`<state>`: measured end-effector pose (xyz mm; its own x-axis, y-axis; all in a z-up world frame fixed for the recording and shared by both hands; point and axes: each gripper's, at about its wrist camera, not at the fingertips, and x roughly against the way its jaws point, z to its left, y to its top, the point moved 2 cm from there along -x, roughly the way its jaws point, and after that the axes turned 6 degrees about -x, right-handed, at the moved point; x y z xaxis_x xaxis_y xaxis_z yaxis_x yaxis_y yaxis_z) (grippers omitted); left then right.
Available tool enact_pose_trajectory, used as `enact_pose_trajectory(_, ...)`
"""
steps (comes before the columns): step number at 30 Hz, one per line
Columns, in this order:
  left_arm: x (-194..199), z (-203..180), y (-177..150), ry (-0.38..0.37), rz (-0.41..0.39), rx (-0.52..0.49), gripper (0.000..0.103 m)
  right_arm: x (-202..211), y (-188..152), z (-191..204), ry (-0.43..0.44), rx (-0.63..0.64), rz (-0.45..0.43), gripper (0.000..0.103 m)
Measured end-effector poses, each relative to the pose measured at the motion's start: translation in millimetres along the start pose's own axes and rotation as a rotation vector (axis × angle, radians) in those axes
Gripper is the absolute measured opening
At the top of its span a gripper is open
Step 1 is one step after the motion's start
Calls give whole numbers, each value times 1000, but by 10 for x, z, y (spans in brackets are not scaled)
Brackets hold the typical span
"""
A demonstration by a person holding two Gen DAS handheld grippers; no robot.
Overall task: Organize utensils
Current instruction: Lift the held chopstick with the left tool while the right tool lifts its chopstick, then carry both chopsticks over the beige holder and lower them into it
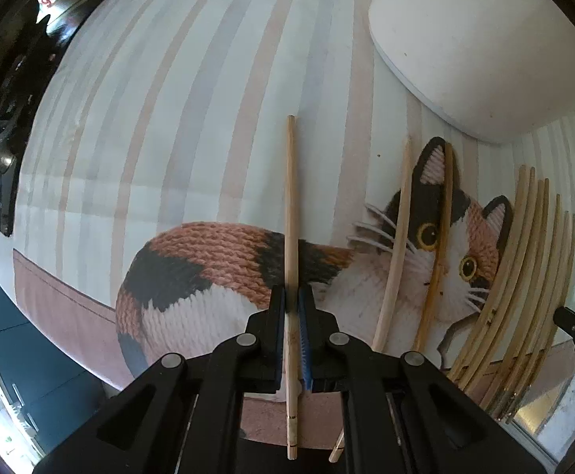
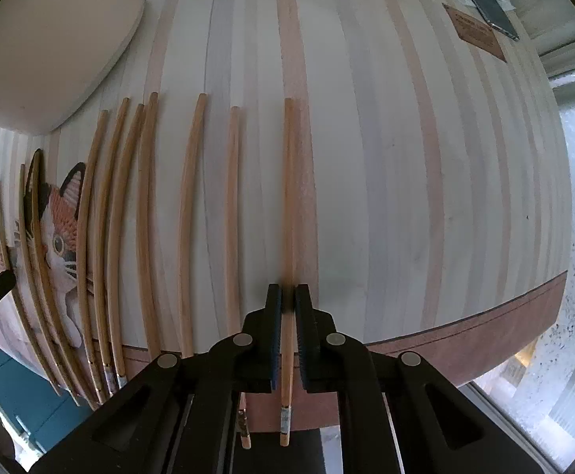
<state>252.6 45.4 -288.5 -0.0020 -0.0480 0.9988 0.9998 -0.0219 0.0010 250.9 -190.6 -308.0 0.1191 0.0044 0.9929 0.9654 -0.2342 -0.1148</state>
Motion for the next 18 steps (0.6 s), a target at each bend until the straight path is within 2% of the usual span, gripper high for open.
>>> enact_pose_trajectory(4,122,31,-116,41,-27,-14,4,14,-97,-16,12,-12,-18,7)
enact_pose_trajectory(9,401,126,-193,48,-80,4,4,121,-184,-92,42,-29,-41,7)
enact_pose_trajectory(14,786,225,-251,72,-173,13,4,390,-247,-136,73,-46,-99,7)
enact_pose_trajectory(18,1106,305,-303,57,-239,42,4,607,-273,-187,99,-69,-150,7)
